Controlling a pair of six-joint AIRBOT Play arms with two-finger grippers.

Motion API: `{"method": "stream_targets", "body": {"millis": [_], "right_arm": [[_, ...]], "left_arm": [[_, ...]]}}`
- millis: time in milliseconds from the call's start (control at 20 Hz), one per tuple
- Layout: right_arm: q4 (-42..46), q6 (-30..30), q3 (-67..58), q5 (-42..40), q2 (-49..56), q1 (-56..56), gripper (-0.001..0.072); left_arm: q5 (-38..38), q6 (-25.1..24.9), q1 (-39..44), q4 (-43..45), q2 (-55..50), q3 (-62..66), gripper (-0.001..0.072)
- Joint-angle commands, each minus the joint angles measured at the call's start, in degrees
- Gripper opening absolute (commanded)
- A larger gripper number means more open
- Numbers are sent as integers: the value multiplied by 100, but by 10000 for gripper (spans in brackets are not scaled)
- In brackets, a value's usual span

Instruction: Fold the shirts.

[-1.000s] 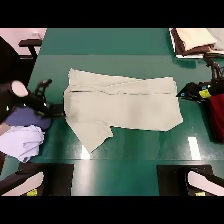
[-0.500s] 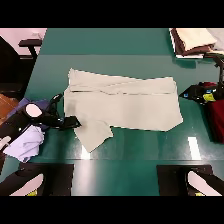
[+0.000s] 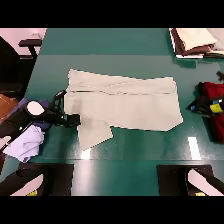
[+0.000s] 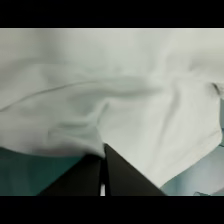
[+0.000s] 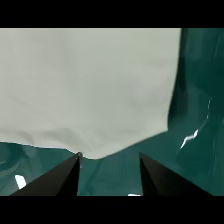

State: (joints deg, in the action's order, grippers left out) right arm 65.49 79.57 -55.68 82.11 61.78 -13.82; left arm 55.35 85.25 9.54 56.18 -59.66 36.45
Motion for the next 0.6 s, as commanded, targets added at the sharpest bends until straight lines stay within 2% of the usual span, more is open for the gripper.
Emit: {"method": "stream_targets", "body": {"millis": [0,200,250,350,400,550], "right_arm": [[146,13,970,-94,44,-479,555],[-656,-122,1941,-850,468,-400,544],[-796,-166,2004,-1047,647,-223,489],[-905,-168,1952,-1392,962,186,481],[-892,-168,1856,-1499,1088,396,440],[-710,-227,1469,-1488,1239,870,96]], "left_arm": [[118,-22,11,-22,79,271,22],[114,-22,11,-17,72,278,23],[111,-20,11,-17,72,278,23],[122,-20,11,-7,72,278,23],[155,-22,11,44,74,278,23],[549,-20,11,245,133,278,21]]}}
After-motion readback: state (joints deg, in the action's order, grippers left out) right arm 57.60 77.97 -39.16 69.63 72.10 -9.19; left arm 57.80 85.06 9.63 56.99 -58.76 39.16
